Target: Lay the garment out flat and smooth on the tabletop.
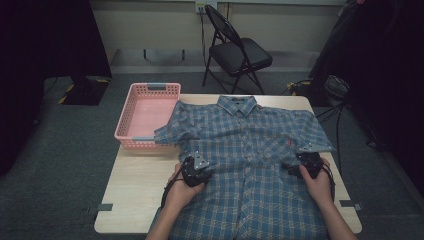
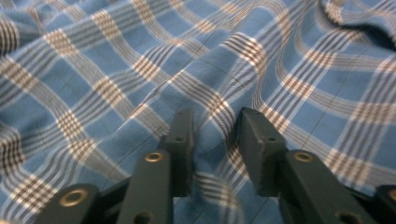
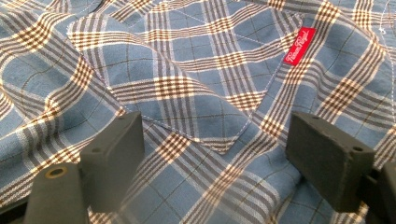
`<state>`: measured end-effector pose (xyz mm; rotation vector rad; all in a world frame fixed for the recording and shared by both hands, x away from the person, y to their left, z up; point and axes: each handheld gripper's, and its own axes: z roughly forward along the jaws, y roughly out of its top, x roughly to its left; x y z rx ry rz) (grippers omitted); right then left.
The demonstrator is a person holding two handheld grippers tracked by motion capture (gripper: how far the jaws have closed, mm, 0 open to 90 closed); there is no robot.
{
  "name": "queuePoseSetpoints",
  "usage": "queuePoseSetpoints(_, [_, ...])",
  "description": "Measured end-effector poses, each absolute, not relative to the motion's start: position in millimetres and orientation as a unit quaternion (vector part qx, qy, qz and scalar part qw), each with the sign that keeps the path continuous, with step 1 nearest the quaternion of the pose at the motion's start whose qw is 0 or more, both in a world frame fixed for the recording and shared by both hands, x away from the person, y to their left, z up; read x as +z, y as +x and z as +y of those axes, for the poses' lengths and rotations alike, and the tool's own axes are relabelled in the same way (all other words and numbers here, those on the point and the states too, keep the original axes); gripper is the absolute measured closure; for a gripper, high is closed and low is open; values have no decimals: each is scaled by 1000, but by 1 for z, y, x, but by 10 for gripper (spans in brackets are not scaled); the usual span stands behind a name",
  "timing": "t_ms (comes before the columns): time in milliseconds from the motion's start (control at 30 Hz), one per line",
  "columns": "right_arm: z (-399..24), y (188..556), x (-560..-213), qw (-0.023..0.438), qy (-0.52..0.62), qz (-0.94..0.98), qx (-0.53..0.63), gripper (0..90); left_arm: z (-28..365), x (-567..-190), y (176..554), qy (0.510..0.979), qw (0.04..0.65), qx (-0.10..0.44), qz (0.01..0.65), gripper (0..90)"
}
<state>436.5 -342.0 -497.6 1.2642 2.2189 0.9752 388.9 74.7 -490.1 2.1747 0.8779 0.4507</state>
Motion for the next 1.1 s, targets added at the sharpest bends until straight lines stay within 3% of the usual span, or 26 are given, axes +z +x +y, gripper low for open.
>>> queuePoseSetpoints(367, [-342,436,-498,201,451,796,350,188,79,-488,381,857,358,144,342,850])
queuePoseSetpoints(700, [-346,422,-494,198,442,802,351,131,91,-488,353,863,365,118,329,848])
queuePoseSetpoints(767, [-349,420,-492,195,445,798,355,130,92,-488,349,862,368,116,329,822])
queuePoseSetpoints(867, [-349,420,-492,194,447,798,354,130,91,-488,350,846,393,137,332,615])
queuePoseSetpoints(933, [-346,421,-494,196,445,802,347,130,91,-486,355,835,405,155,339,555])
queuePoseSetpoints(1100, [-343,421,-497,198,436,807,345,125,85,-490,364,846,384,158,335,539])
